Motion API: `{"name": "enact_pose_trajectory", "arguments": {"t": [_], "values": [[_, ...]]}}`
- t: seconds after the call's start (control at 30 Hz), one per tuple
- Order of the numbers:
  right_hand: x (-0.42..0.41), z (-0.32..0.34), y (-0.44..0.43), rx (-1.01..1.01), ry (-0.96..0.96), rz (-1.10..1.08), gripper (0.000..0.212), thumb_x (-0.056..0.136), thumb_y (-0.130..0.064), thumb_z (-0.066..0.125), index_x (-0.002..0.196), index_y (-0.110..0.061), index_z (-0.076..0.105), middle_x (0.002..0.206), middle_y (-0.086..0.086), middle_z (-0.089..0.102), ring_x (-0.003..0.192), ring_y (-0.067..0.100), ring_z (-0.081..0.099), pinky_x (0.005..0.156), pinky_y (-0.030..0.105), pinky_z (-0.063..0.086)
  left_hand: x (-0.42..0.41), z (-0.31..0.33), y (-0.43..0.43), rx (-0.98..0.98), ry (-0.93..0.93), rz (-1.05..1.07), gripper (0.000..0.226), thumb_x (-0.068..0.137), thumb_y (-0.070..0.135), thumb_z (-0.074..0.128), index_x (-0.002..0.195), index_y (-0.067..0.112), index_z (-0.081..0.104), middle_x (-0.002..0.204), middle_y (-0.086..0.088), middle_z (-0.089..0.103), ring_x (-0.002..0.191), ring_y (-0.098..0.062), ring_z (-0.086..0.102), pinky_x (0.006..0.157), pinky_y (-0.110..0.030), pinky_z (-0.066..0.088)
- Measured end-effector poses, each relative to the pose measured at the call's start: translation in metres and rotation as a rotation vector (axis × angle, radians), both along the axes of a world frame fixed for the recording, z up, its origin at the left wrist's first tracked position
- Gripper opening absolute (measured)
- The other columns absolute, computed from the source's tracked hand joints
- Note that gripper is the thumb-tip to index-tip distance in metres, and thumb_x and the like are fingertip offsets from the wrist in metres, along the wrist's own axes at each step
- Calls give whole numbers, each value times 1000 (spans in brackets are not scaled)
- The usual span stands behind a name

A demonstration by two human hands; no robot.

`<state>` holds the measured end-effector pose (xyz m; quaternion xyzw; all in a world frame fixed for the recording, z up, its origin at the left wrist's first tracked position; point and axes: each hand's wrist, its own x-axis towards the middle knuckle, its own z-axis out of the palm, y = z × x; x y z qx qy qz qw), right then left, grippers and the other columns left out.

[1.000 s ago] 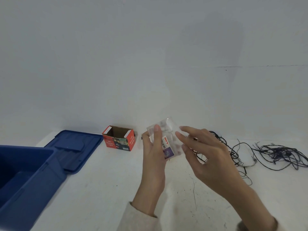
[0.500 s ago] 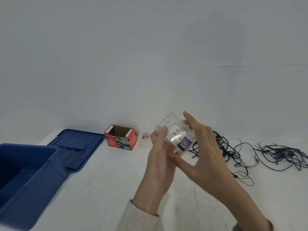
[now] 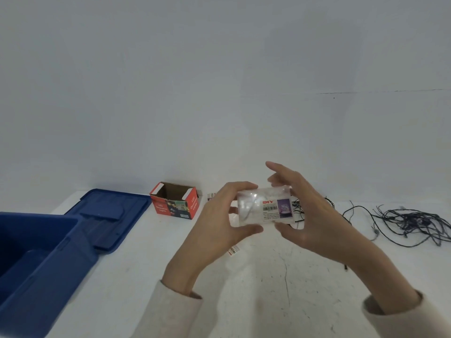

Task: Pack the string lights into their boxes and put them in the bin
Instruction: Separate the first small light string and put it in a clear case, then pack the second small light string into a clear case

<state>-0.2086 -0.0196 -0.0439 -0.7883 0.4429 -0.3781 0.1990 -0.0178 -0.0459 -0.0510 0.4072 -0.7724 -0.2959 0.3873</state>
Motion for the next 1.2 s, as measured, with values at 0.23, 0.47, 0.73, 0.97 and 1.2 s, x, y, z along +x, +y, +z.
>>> {"name": "enact_pose_trajectory", "arguments": {"t": [0.23, 0.47, 0.73, 0.97, 1.2], "values": [[9, -6, -11, -12, 76, -28, 94, 75, -9, 71, 138, -54, 17, 111, -23, 48, 106, 6, 52, 85, 14, 45, 9, -5, -5, -155, -202, 4, 72, 65, 32, 82, 126, 24, 44, 122, 16, 35, 112, 4, 31, 94, -4, 28], [39, -27, -31, 52, 233, 38, 85, 77, -14, 70, 134, -52, 20, 116, -21, 46, 107, -6, 42, 92, 19, 42, 37, -27, -12, -130, -341, 110, 67, 66, 36, 81, 122, 23, 48, 114, 15, 44, 105, 0, 39, 86, -9, 33], [98, -67, -62, 281, 456, 155, 91, 82, -21, 67, 150, -33, 8, 151, -6, 23, 135, 14, 18, 110, 28, 27, 102, -84, -29, 169, -493, 391, 68, 73, 35, 77, 132, 25, 44, 125, 7, 49, 117, -8, 44, 94, -18, 35], [129, -100, -56, 405, 448, 190, 64, 89, -27, 59, 144, -33, 27, 141, -5, 37, 132, 14, 28, 110, 34, 29, 127, -128, -36, 329, -458, 575, 75, 78, 33, 73, 141, 21, 35, 138, -2, 43, 125, -19, 43, 99, -28, 40], [136, -102, -52, 395, 457, 201, 53, 92, -28, 56, 140, -33, 35, 141, -5, 40, 131, 12, 31, 110, 36, 30, 127, -132, -35, 291, -557, 588, 72, 81, 40, 67, 141, 22, 31, 139, -2, 43, 124, -20, 40, 101, -32, 38]]}}
